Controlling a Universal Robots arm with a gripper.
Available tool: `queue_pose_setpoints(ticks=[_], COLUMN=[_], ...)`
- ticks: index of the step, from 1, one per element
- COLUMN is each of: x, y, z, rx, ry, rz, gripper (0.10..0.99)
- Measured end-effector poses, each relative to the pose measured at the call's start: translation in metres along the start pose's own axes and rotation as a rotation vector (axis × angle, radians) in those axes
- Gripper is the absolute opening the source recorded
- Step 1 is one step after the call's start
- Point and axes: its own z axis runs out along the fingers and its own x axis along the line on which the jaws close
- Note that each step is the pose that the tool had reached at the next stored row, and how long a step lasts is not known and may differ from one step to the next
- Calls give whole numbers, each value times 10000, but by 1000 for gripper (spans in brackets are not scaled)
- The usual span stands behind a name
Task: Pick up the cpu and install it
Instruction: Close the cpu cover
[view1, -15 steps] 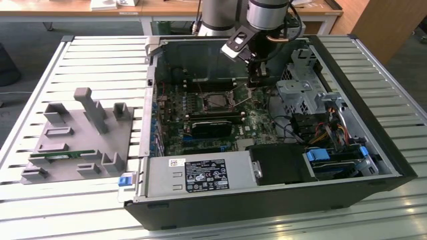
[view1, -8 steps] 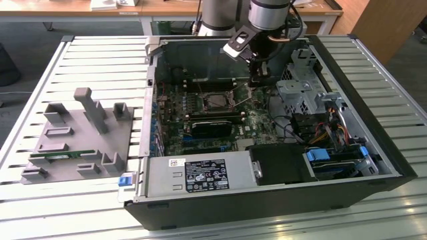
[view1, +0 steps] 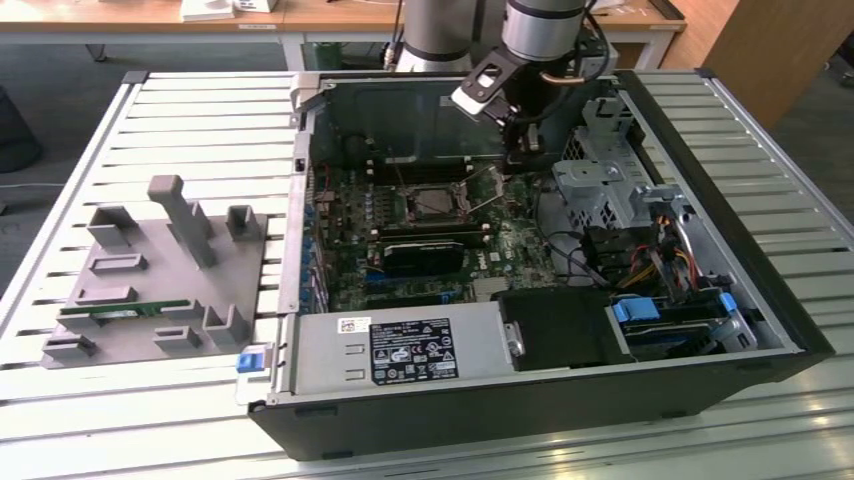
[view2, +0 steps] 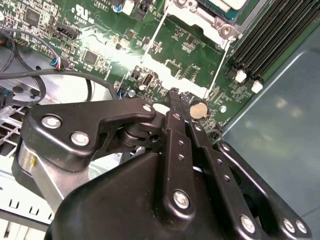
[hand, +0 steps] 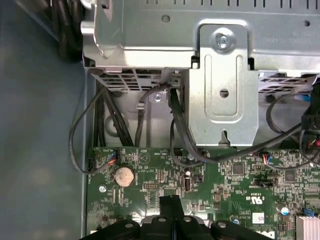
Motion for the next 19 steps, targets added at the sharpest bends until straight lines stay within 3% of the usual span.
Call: queue_pose_setpoints(ticks=[8, 19], x=[4, 5], y=[46, 60], z=[11, 86], rx=[0, 2], ry=[1, 1], rz=[0, 0], gripper=[106, 106])
